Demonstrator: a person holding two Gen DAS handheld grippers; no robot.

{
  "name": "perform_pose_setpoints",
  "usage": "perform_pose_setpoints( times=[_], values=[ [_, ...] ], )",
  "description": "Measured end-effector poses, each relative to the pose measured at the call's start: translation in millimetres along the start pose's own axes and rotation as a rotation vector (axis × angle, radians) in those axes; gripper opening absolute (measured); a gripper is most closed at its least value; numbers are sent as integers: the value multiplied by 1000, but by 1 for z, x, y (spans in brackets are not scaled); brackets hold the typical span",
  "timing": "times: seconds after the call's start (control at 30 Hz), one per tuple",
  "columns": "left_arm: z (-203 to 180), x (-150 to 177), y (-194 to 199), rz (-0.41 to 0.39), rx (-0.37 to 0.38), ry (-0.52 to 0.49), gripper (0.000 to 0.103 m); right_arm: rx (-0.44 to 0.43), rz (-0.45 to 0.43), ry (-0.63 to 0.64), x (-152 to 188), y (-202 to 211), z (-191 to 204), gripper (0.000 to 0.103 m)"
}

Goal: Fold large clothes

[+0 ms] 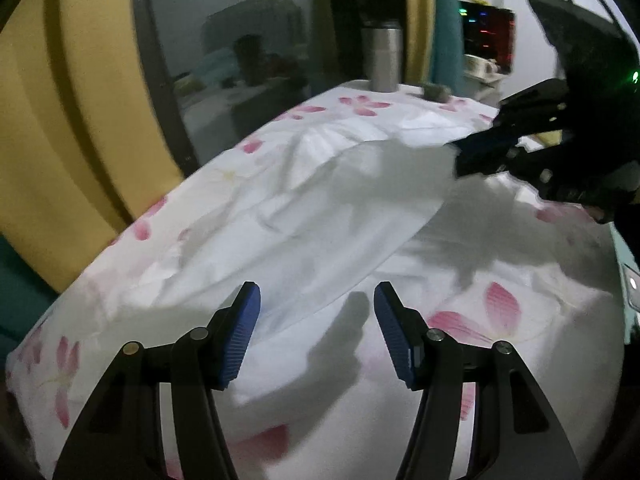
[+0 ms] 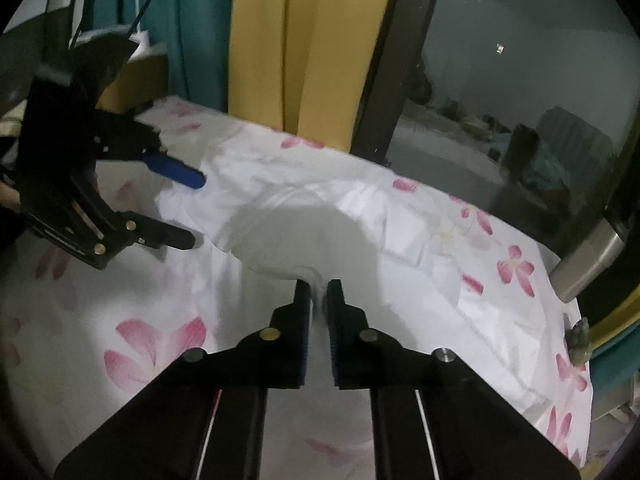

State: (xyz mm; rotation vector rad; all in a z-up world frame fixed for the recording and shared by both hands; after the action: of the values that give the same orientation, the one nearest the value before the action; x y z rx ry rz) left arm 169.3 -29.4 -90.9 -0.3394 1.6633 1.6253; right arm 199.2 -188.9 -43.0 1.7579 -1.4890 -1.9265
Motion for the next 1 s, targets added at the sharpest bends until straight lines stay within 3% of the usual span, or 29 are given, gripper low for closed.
perform_pose_setpoints(
  times=[0.3, 0.67, 0.87, 1.0],
  values=[
    [39, -14, -9, 18, -87, 44, 62, 47, -40, -14, -45, -12, -44, 6],
    [103, -34, -20, 24, -175, 151, 62, 47, -4, -66, -73, -68, -98, 6],
    [150, -27, -45, 80, -262, 237, 62, 193, 50, -81, -70, -94, -132, 6],
    [168, -15, -36, 63, -245, 326, 62, 252, 61, -126, -59, -74, -152, 6]
  ],
)
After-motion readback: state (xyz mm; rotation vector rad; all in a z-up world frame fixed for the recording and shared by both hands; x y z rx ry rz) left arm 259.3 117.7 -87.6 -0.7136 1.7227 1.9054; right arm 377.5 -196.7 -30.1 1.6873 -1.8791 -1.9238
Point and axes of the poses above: each gripper's, at about its wrist camera, not at the fingertips, and y roughly against the way its jaws point, z to its left, x to its underside, the point moved 3 cm from there along -y, roughly the way its jaws point, and after that the axes turned 2 degrees about z, right-handed, at the moved point
